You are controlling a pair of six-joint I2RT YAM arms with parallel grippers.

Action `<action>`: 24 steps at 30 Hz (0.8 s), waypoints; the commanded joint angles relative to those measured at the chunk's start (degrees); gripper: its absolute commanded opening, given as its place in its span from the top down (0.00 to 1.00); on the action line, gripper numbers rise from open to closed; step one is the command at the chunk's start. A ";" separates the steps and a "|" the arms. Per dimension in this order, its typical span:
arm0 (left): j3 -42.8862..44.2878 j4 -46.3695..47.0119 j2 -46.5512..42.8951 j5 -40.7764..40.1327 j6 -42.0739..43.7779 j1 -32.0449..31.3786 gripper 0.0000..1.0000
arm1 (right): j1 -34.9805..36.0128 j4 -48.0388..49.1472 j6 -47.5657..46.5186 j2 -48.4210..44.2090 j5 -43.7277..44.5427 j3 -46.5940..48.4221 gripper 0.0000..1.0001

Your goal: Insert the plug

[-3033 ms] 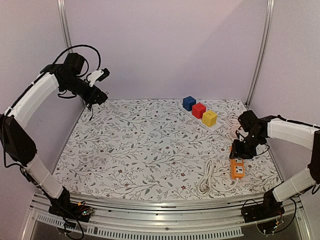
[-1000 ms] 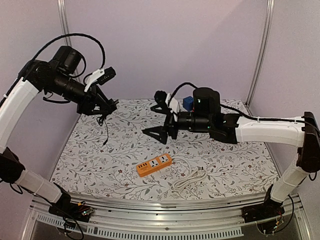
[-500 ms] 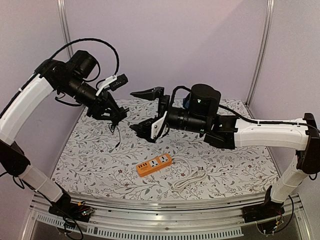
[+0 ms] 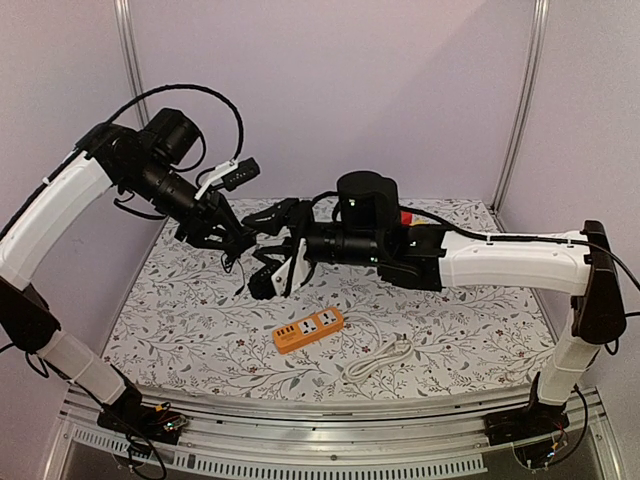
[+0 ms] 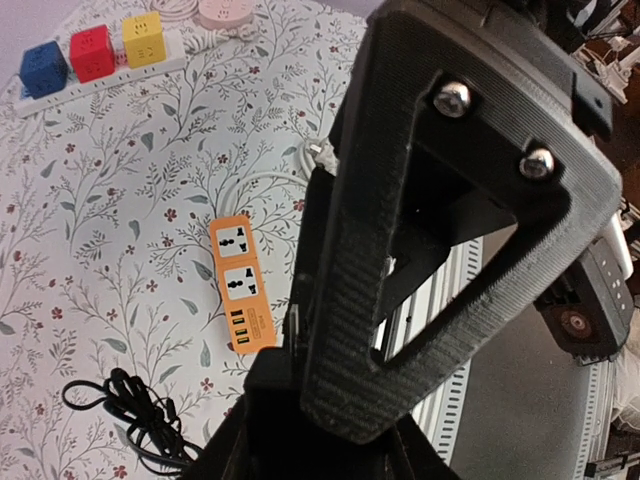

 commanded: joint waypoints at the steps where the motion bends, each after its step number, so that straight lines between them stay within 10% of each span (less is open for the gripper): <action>1: -1.23 -4.58 0.83 0.71 0.15 -0.97 1.00 | 0.57 -2.52 -2.29 1.46 0.45 2.32 0.41; 12: -1.28 -4.22 1.45 0.97 0.30 -1.15 1.00 | 1.52 -3.24 -2.41 3.46 1.33 3.73 0.61; 17: -1.37 -4.20 1.65 1.18 0.60 -1.24 1.00 | 1.57 -3.32 1.16 3.09 1.67 3.72 1.00; 20: -1.16 -4.28 1.50 0.85 0.79 -1.24 0.99 | 1.56 -3.28 5.51 2.18 2.12 3.26 1.00; 21: -0.92 -4.28 1.41 0.54 0.83 -1.24 0.88 | 1.62 -3.27 6.93 1.93 2.99 3.21 1.00; 24: -0.17 -3.46 0.12 -1.81 0.72 -1.24 0.11 | 1.55 -2.81 14.86 1.22 6.72 3.17 1.00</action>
